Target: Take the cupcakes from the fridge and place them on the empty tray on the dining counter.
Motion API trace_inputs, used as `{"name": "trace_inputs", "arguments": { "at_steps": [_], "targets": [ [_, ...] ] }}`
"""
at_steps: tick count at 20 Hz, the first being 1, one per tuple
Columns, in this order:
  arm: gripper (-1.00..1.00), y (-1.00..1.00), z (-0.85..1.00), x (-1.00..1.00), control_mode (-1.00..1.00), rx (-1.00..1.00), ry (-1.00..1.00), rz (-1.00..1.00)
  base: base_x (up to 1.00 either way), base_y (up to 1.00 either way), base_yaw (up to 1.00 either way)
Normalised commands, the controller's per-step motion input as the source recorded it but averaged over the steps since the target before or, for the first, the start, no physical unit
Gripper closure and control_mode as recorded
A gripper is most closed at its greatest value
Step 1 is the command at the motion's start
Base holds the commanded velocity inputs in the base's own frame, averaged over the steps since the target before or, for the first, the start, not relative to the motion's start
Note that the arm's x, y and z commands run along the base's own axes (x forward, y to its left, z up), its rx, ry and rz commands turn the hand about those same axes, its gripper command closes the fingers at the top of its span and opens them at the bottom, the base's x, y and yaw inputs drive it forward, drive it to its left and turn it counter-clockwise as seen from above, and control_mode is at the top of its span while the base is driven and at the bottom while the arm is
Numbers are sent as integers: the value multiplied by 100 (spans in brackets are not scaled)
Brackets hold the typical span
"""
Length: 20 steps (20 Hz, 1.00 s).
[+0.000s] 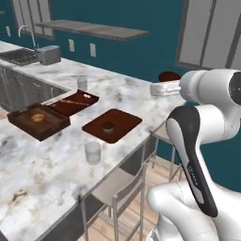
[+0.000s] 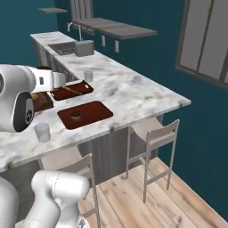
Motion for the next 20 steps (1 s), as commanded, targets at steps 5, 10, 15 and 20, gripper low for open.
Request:
{"name": "trace_inputs", "arguments": {
  "at_steps": [5, 10, 15, 20],
  "targets": [
    [100, 0, 0, 0, 100, 0, 0, 0, 57, -100, 39],
    [100, 0, 0, 0, 100, 0, 0, 0, 43, -97, 37],
    [100, 0, 0, 0, 100, 0, 0, 0, 15, -100, 31],
    [100, 0, 0, 0, 100, 0, 0, 0, 10, -93, 30]
  ]
}}
